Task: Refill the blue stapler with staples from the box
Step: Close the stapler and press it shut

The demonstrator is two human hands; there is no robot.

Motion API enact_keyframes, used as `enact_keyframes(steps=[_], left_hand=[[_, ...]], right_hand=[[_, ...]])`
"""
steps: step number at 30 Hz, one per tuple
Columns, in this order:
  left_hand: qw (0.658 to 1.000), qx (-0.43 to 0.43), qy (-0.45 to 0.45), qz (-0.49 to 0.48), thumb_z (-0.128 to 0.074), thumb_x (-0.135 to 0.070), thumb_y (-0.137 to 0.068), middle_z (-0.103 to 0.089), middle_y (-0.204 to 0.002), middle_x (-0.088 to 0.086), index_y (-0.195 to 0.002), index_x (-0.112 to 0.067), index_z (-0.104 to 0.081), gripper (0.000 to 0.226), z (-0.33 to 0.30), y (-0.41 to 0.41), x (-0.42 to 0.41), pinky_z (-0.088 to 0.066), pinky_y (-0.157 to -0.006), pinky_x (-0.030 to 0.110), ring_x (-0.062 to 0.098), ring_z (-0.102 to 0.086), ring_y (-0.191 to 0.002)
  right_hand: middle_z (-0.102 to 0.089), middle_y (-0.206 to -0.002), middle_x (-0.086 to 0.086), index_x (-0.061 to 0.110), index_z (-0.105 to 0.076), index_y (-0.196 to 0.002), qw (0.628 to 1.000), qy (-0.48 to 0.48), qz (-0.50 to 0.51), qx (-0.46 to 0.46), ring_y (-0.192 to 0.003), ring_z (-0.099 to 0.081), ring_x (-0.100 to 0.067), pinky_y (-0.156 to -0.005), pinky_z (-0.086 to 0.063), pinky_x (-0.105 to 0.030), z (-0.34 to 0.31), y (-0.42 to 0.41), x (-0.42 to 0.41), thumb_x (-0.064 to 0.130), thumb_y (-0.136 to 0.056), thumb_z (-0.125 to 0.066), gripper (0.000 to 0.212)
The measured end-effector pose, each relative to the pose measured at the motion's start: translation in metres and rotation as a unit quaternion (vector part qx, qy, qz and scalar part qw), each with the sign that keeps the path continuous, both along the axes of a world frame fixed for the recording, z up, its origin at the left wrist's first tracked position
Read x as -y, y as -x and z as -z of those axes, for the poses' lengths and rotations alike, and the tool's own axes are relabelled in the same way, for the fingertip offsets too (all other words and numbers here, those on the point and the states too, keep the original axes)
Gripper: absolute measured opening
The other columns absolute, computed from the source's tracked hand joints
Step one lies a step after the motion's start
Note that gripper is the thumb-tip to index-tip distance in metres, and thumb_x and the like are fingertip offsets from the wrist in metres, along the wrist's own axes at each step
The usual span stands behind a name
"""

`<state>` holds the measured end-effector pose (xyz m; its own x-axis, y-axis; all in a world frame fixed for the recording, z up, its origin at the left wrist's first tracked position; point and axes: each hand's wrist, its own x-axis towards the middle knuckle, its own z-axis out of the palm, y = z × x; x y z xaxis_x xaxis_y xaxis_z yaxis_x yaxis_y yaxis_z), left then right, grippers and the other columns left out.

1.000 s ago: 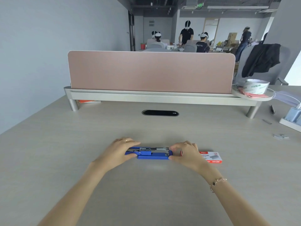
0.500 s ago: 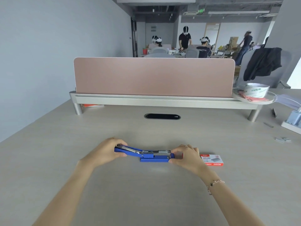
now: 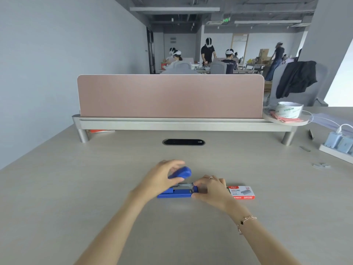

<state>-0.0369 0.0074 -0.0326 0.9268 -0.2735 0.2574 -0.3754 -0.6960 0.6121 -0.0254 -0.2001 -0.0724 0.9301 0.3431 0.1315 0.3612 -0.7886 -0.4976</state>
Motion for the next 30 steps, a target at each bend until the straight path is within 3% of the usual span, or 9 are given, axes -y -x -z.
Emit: enact_keyframes(steps=[3,8,12,15,18,22,26,30], left_hand=[[0.999,-0.003,-0.039,0.016,-0.063,-0.028,-0.088,-0.065,-0.108,-0.013,-0.115,-0.028,-0.063,0.028,0.013,0.001,0.009,-0.045,-0.087,0.019,0.001,-0.059,-0.097],[0.998,-0.059,-0.025,-0.001,-0.068,-0.034,-0.085,-0.063,-0.103,-0.023,-0.118,-0.033,-0.063,0.034,0.024,0.001,-0.015,-0.042,-0.083,0.012,-0.009,-0.059,-0.092],[0.995,-0.099,-0.007,-0.020,-0.070,-0.031,-0.083,-0.070,-0.092,-0.021,-0.121,-0.033,-0.061,0.039,0.034,0.002,-0.027,-0.047,-0.073,0.013,0.000,-0.060,-0.072],[0.994,-0.105,0.000,-0.027,-0.070,-0.031,-0.083,-0.070,-0.095,-0.022,-0.122,-0.033,-0.061,0.040,0.036,0.000,-0.027,-0.051,-0.080,0.021,0.003,-0.063,-0.080],[0.995,-0.099,-0.024,-0.021,-0.069,-0.031,-0.084,-0.063,-0.089,-0.025,-0.123,-0.034,-0.060,0.040,0.034,0.000,-0.026,-0.042,-0.066,0.010,-0.009,-0.054,-0.067],[0.996,-0.082,-0.042,-0.020,-0.067,-0.030,-0.086,-0.054,-0.084,-0.023,-0.123,-0.035,-0.059,0.039,0.035,0.001,-0.025,-0.038,-0.064,0.008,-0.020,-0.049,-0.071],[0.996,-0.078,-0.035,-0.020,-0.067,-0.026,-0.087,-0.052,-0.081,-0.020,-0.125,-0.031,-0.059,0.039,0.039,0.001,-0.023,-0.038,-0.066,0.005,-0.023,-0.048,-0.071],[0.995,-0.086,-0.041,-0.019,-0.065,-0.029,-0.087,-0.055,-0.092,-0.022,-0.125,-0.034,-0.058,0.038,0.040,-0.002,-0.024,-0.039,-0.068,0.008,-0.019,-0.051,-0.076]], right_hand=[[-0.060,-0.089,0.002,0.028,-0.061,-0.079,1.000,0.005,0.003,-0.003,-0.092,-0.048,-0.018,-0.087,-0.030,-0.034,0.000,-0.001,0.001,0.042,-0.072,-0.063,0.016],[-0.054,-0.074,0.008,0.020,-0.061,-0.079,0.999,0.040,-0.018,-0.009,-0.090,-0.046,-0.015,-0.089,-0.030,-0.035,-0.008,0.000,0.002,0.043,-0.074,-0.060,0.023],[-0.068,-0.079,0.018,0.035,-0.056,-0.106,0.996,-0.080,0.007,-0.039,-0.087,-0.046,0.005,-0.093,-0.024,-0.027,-0.015,0.006,0.001,0.048,-0.081,-0.058,0.029],[-0.074,-0.089,0.013,0.036,-0.061,-0.101,0.995,-0.099,0.015,-0.018,-0.090,-0.056,-0.001,-0.090,-0.019,-0.027,-0.014,0.005,-0.001,0.047,-0.083,-0.056,0.021],[-0.074,-0.090,0.012,0.034,-0.063,-0.096,0.996,-0.088,0.014,-0.019,-0.094,-0.055,-0.005,-0.089,-0.020,-0.027,-0.014,0.002,0.000,0.045,-0.082,-0.058,0.018],[-0.070,-0.099,0.005,0.022,-0.060,-0.102,0.999,-0.032,-0.007,0.003,-0.094,-0.046,-0.014,-0.091,-0.025,-0.029,-0.007,0.001,-0.001,0.038,-0.086,-0.057,0.023],[-0.068,-0.099,0.000,0.019,-0.059,-0.103,0.999,-0.008,-0.022,0.024,-0.098,-0.050,-0.018,-0.093,-0.027,-0.031,-0.004,-0.001,-0.003,0.034,-0.088,-0.055,0.022],[-0.062,-0.091,0.001,0.017,-0.058,-0.103,0.997,0.042,-0.044,0.051,-0.094,-0.045,-0.017,-0.086,-0.023,-0.027,-0.002,-0.007,-0.004,0.035,-0.089,-0.052,0.023]])
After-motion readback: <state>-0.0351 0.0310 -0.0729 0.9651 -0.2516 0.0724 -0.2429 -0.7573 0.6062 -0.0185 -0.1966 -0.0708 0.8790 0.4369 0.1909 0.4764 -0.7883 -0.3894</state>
